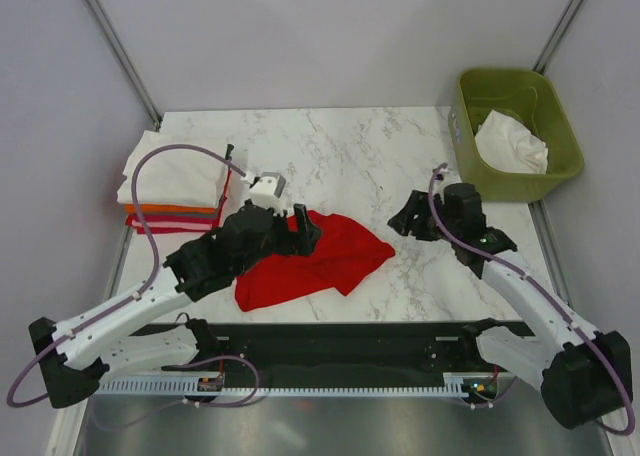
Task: Fold and stack the t-shirts
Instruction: Flatten the tshirt out
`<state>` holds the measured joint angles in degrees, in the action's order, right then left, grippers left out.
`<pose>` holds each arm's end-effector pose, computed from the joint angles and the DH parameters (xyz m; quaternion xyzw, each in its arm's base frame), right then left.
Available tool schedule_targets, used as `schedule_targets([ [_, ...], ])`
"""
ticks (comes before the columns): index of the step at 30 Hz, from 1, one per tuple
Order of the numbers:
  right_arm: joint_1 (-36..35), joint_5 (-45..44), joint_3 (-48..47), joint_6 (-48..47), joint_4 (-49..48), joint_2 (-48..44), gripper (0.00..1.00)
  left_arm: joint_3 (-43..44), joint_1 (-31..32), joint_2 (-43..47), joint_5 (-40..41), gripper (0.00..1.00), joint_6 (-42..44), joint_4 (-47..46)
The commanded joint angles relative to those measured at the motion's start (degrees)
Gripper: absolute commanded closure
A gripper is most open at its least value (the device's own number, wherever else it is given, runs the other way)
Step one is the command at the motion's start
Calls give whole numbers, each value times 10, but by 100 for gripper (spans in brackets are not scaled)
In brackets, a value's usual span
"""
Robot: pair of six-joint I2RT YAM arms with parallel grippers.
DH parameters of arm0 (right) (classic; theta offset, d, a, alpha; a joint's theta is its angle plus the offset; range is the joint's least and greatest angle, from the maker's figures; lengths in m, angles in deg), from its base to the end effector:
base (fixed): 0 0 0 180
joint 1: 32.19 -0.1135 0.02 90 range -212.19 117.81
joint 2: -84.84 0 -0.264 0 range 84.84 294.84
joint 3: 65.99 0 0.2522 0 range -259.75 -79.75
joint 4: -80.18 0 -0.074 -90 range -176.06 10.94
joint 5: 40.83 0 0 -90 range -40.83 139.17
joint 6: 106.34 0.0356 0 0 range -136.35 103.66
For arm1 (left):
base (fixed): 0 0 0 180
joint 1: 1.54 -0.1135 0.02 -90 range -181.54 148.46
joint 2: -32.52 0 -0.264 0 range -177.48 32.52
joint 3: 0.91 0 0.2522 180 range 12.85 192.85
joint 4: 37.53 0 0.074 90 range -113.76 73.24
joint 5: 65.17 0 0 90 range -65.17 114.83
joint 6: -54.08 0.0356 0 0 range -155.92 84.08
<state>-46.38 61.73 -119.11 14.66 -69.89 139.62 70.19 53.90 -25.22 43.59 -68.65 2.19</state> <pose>0.2041 0.0596 0.2649 0.0740 0.8661 0.2745 0.4111 0.1348 -0.1755 0.3472 0.0808 0.8389 -0.2624 0.4700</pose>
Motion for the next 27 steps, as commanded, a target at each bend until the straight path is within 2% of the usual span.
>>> schedule_targets([
  [1,-97,14,-21,-19,-46,66,36,-87,-12,51,29,9,-46,33],
  [6,-258,-74,-77,-24,-60,155,34,-190,-31,156,53,8,-84,75],
  [10,-342,-145,-114,-15,-82,233,32,-255,-44,225,89,5,-127,104],
  [16,-368,-150,-157,68,-142,333,25,-287,-54,272,136,5,-206,125],
  [18,-379,-157,-176,80,-152,366,20,-296,-60,269,141,3,-220,122],
  [22,-388,-191,-210,106,-147,417,15,-318,-66,254,161,3,-239,101],
  [24,-389,-198,-226,117,-143,441,16,-337,-67,254,167,3,-243,76],
  [27,-389,-215,-234,117,-141,451,29,-355,-68,250,177,3,-233,36],
])
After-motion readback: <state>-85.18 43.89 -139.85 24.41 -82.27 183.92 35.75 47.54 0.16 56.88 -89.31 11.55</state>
